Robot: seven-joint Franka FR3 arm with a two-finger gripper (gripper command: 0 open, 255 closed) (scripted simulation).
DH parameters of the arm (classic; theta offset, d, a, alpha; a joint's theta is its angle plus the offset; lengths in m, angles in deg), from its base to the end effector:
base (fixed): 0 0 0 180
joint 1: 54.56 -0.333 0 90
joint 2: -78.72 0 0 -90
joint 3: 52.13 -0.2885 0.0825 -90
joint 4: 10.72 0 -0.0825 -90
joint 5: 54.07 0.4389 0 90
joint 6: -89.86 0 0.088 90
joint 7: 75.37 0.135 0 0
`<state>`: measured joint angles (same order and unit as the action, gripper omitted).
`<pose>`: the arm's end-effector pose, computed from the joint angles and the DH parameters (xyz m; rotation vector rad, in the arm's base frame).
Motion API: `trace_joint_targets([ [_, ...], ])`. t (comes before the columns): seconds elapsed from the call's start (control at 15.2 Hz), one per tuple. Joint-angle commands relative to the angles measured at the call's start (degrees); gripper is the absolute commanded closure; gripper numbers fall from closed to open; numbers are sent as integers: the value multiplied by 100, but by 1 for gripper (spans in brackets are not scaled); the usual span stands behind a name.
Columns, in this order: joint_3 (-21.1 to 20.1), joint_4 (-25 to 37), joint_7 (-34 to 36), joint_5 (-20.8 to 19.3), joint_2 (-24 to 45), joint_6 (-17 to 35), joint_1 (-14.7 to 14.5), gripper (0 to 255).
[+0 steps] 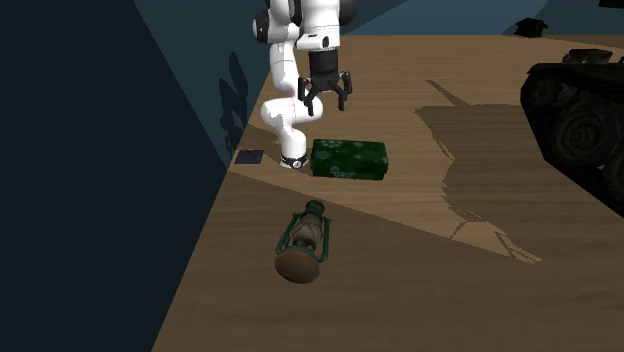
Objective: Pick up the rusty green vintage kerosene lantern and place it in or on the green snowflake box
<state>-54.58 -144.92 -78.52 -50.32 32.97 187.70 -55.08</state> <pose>0.3955 0.0306 0.5686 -3.0943 -0.1437 -0.2541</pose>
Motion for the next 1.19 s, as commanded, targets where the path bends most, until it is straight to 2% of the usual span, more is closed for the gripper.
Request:
trace_joint_targets([
  [0.0, 0, 0, 0, 0, 0, 0, 0, 0],
  [0.59, 198, -1275, 115, 155, 515, 1405, 206, 0],
  [1.12, 388, -2068, 120, 390, 1501, 2835, 325, 0],
])
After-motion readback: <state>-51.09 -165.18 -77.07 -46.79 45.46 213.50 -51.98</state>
